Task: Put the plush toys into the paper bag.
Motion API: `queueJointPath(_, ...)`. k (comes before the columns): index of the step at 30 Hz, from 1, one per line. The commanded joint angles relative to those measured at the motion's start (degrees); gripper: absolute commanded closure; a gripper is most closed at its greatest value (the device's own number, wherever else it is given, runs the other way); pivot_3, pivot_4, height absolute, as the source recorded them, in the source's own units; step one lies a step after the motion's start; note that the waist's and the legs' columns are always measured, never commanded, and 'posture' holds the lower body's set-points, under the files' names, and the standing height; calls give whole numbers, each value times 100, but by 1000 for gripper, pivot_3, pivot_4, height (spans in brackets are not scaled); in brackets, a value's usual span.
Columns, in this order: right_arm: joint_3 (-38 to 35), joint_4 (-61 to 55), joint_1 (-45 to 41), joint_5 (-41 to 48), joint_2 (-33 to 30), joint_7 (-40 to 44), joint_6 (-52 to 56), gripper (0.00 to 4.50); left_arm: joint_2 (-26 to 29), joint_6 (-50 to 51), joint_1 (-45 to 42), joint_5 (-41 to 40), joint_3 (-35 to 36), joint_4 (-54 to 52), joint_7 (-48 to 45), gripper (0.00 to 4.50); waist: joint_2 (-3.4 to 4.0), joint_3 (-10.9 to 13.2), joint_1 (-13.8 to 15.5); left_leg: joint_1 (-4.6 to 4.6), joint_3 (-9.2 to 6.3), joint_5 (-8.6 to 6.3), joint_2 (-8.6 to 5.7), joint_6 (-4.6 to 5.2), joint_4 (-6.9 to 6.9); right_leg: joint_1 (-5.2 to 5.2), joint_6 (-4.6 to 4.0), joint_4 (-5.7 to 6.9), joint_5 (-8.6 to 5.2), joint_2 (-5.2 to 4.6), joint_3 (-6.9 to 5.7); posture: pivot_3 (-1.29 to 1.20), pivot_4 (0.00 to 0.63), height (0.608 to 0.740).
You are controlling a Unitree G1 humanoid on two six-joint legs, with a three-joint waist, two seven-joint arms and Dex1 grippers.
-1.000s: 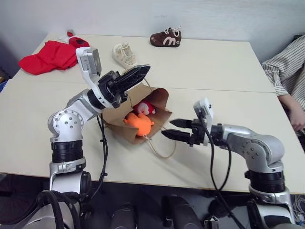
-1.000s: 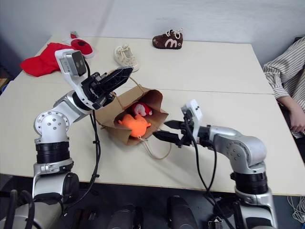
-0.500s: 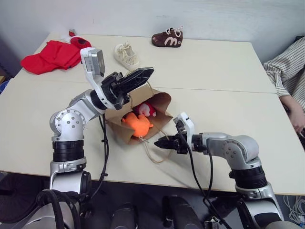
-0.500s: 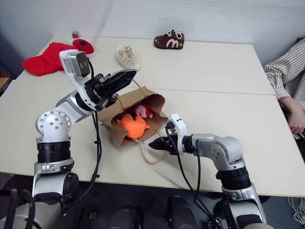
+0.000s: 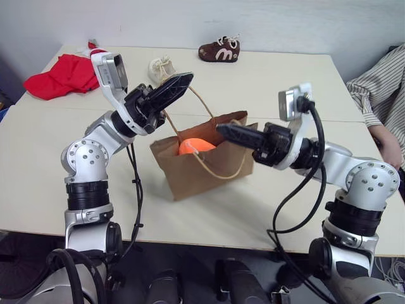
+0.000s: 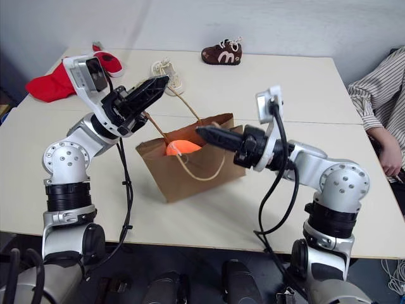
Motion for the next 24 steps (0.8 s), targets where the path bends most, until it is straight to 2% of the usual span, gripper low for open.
queueJointPath(1, 110, 223, -34, -252, -102, -251, -348, 4468, 90, -299, -147, 178, 50, 41, -60, 4500, 0, 0, 0, 0, 0, 0, 0, 0, 0, 0, 0, -1, 0, 0, 0, 0, 150, 740)
queueJointPath(3, 249, 355, 103, -468, -125, -283, -419, 4468, 89, -345, -81, 299, -84, 3, -117, 4500, 0, 0, -1, -1, 1, 0, 0, 0, -4, 0, 0, -3, 0, 0, 0, 0, 150, 740)
queueJointPath(6, 160, 403, 269, -206, -206, -274, -319, 4468, 104, -306, 1, 345, -197, -154, -183, 4500, 0, 0, 14, -2, 1, 0, 0, 0, -6, 0, 0, -3, 0, 1, -1, 0, 150, 740)
queueJointPath(7, 151, 329, 324, -120, -276, -191, -282, 4295, 126, -302, 13, 353, -203, -179, -185, 4308, 0, 0, 10, -7, 0, 0, 0, 0, -6, -3, 0, -2, 0, 1, -1, 0, 150, 740)
queueJointPath(9, 108, 222, 403, 110, -409, -128, -196, 3878, 202, -302, 38, 379, -190, -223, -192, 3900, 0, 0, 9, -31, 0, 1, 1, 3, 1, -26, 6, 5, 3, 0, -1, 0, 150, 740)
queueJointPath(12, 79, 174, 479, 342, -630, -110, -177, 2848, 362, -270, 78, 423, -225, -281, -273, 2991, 0, 0, -1, -61, 1, 3, 0, 5, 8, -57, 9, 15, 5, 0, 1, 0, 150, 740)
queueJointPath(17, -53, 146, 724, 794, -1326, 389, -71, 1162, 1167, -291, 359, 893, -539, -385, -769, 1520, 1, 0, -7, -60, 5, 3, 1, 5, 4, -61, 9, 7, 5, 1, 4, 0, 150, 740)
queueJointPath(20, -180, 213, 992, 1085, -1819, 743, 48, 92, 1830, -319, 337, 1138, -449, -10, -1073, 591, -1, 1, 6, -60, 7, 3, 0, 6, 6, -61, 9, 3, 5, 1, 7, 0, 150, 740)
queueJointPath(22, -139, 209, 1093, 1136, -1912, 820, -26, 0, 1932, -326, 325, 1176, -500, 49, -1180, 23, 0, 1, 12, -59, 7, 3, 0, 6, 5, -60, 9, 2, 5, 1, 7, 0, 150, 740)
queueJointPath(24, -83, 176, 1173, 1137, -1932, 883, -121, 0, 1972, -386, 314, 1282, -574, 101, -1245, 23, 0, 1, 13, -60, 7, 2, 0, 8, 5, -60, 9, 1, 5, 0, 8, 0, 150, 740)
